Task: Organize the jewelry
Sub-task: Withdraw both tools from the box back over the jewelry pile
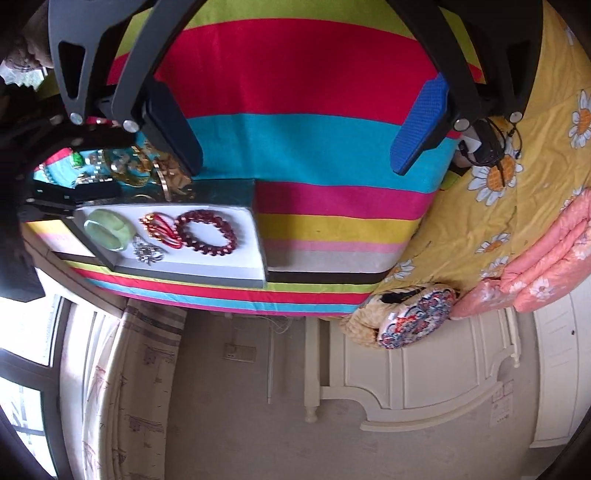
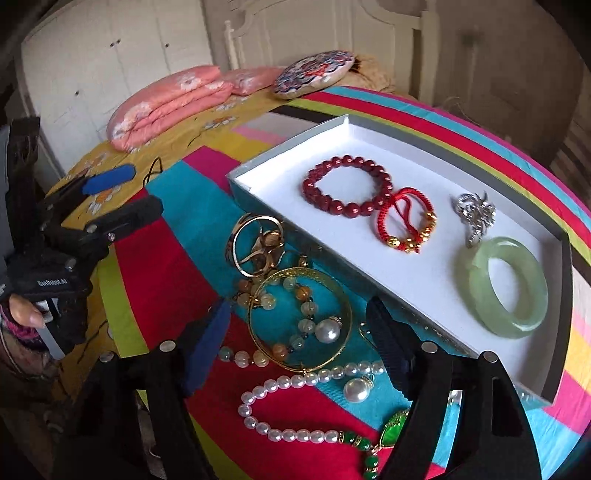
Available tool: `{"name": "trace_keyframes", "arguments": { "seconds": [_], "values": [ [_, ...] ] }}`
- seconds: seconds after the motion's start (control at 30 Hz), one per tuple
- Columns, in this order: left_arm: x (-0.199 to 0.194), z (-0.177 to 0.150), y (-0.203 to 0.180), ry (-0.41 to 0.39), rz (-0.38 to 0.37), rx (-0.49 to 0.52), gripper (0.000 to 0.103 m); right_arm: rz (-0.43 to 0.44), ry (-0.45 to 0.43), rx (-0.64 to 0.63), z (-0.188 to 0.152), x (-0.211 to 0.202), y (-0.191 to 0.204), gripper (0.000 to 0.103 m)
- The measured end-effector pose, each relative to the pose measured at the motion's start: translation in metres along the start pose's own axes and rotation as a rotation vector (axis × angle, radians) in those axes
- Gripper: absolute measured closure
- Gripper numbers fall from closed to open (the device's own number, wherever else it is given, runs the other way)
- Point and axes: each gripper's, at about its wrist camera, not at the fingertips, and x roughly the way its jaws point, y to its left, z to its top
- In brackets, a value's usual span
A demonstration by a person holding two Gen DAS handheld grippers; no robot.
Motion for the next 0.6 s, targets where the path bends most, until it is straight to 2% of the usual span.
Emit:
{"name": "trace_keyframes", "arguments": {
  "seconds": [0.07, 0.2, 0.3, 0.4, 0.6],
  "values": [
    [-0.002, 0.001, -0.001, 0.006, -0.037, -0.006, 0.002, -0.006, 0.014, -0.029, 0.002, 0.003, 0.004, 0.029],
    [-0.005, 0.005, -0.007, 0.030, -0.153, -0.018, 0.002, 0.003, 0.026, -0.048, -0.001, 0.005, 0.005, 0.045],
    [-0.002, 0.008, -0.012, 0.061, -0.247, -0.046, 0.002, 0.015, 0.013, -0.036, -0.005, 0.001, 0.001, 0.045],
    [0.004, 0.008, -0.020, 0.091, -0.289, -0.062, 0.003, -0.001, -0.012, -0.042, -0.007, -0.003, 0.001, 0.045],
    [0.022, 0.013, -0.043, 0.148, -0.298, -0.047, 0.004, -0.032, -0.097, -0.017, -0.012, -0.033, -0.002, 0.045]
  ]
}}
